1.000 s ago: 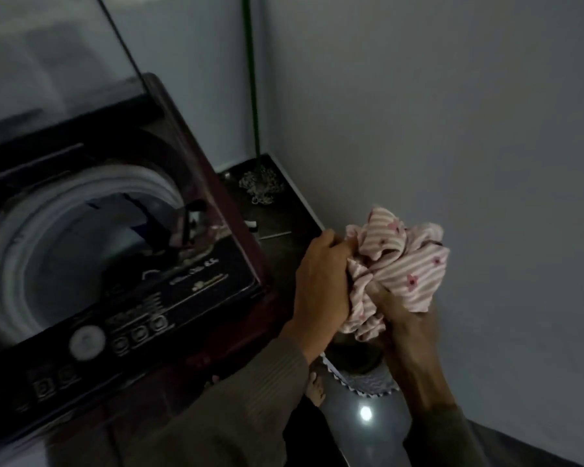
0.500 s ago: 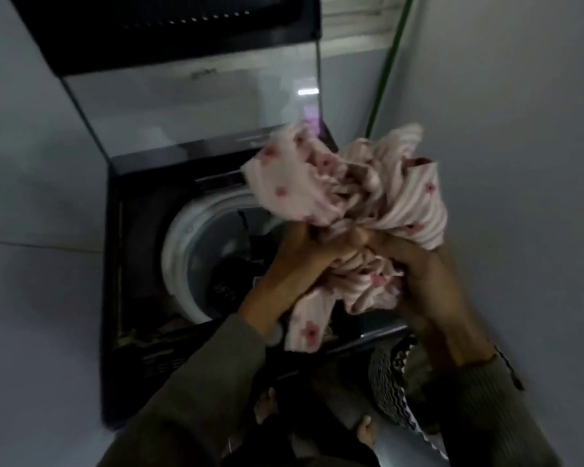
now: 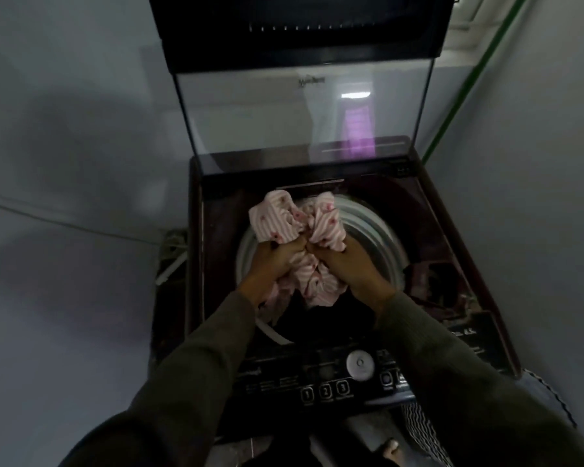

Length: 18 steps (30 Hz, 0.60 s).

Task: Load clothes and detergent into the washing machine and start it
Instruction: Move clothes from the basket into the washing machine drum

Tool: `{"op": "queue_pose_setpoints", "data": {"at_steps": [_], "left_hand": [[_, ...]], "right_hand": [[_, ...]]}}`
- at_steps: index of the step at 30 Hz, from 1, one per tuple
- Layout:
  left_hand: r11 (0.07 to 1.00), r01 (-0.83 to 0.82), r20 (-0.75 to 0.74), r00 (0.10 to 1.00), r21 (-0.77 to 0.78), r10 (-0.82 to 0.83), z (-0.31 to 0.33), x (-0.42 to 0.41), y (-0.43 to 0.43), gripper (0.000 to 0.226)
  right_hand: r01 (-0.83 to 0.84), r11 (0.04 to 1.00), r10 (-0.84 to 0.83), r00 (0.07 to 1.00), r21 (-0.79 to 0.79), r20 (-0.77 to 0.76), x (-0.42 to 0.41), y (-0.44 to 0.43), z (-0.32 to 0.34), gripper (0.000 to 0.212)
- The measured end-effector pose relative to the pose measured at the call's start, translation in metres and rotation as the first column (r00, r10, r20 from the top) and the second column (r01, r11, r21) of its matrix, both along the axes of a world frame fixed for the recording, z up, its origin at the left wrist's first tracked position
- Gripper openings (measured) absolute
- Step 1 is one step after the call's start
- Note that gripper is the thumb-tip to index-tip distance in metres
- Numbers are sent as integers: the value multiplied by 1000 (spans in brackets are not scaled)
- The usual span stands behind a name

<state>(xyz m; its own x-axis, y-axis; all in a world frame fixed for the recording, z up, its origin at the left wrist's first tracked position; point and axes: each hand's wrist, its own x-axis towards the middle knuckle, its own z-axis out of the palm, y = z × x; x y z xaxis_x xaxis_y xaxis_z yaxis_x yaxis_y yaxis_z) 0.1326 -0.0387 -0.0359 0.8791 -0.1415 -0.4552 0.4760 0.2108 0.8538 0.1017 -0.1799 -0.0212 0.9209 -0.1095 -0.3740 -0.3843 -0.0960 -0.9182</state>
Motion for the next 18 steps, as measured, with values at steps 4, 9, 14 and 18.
{"op": "queue_pose_setpoints", "data": {"at_steps": [4, 9, 14, 18], "left_hand": [[972, 98, 15, 995, 213, -103, -45, 11, 2, 37], [827, 220, 46, 958, 517, -284, -75, 11, 7, 38], [635, 347, -51, 899, 691, -436, -94, 11, 14, 62], [593, 356, -50, 882, 722, -469, -108, 10, 17, 76]], "right_hand": [[-116, 973, 93, 989, -202, -119, 21, 0, -44, 74], [-187, 918, 109, 967, -350, -230, 25, 18, -36, 57], [-251, 825, 59, 929, -506, -366, 35, 30, -54, 57], [-243, 839, 79, 939, -486, -334, 35, 30, -62, 55]]}}
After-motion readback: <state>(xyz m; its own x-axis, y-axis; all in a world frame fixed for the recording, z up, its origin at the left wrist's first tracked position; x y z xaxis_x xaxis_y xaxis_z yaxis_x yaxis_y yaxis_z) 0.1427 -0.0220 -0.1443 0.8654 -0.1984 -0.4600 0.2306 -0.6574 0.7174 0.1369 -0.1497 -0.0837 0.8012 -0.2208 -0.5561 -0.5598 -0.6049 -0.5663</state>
